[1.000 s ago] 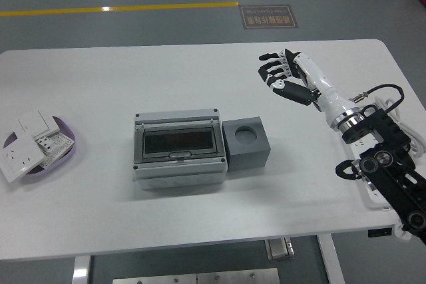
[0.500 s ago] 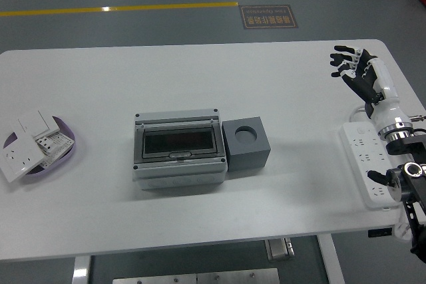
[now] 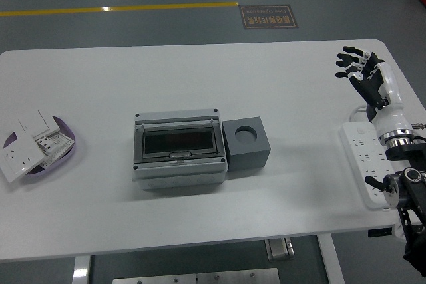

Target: Pick up the cylinder from the cube,place it in the box,flap close box

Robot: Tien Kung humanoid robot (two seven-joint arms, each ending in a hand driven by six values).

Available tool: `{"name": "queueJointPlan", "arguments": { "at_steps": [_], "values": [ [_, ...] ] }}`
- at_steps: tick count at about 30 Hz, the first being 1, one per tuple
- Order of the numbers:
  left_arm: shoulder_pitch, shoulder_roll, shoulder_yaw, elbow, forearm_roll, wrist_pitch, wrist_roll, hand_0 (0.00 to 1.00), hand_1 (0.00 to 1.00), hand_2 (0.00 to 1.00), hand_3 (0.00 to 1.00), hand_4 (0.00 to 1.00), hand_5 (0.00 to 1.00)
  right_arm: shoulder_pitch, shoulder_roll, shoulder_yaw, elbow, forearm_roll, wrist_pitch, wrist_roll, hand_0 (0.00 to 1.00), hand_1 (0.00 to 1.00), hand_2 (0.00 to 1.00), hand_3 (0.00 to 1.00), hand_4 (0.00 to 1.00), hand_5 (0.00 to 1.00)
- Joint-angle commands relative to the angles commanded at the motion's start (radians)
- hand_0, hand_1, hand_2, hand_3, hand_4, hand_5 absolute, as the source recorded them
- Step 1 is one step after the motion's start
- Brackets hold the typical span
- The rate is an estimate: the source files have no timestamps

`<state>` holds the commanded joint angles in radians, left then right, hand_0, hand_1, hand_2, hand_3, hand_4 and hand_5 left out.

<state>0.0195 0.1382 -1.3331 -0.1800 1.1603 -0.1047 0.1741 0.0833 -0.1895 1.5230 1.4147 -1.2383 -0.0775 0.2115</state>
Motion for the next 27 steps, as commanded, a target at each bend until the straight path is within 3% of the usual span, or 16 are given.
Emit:
{"name": "queueJointPlan", "arguments": {
  "at_steps": [19,27],
  "values": [
    [0.028,0.016,0.007,0.000,-0.017,0.006,0.007,0.638,0.672,0.662,0.708,0.757,0.317,-0.036,0.054,0.014,-0.022,-0.004,0.001,0.033,0.610,0.641,0.656,0.657,0.728,0.403],
    [0.031,0.010,0.013,0.000,-0.029,0.007,0.002,0.637,0.672,0.661,0.708,0.755,0.317,-0.045,0.051,0.008,-0.023,-0.012,0.006,0.025,0.609,0.641,0.656,0.655,0.729,0.403]
  ]
}}
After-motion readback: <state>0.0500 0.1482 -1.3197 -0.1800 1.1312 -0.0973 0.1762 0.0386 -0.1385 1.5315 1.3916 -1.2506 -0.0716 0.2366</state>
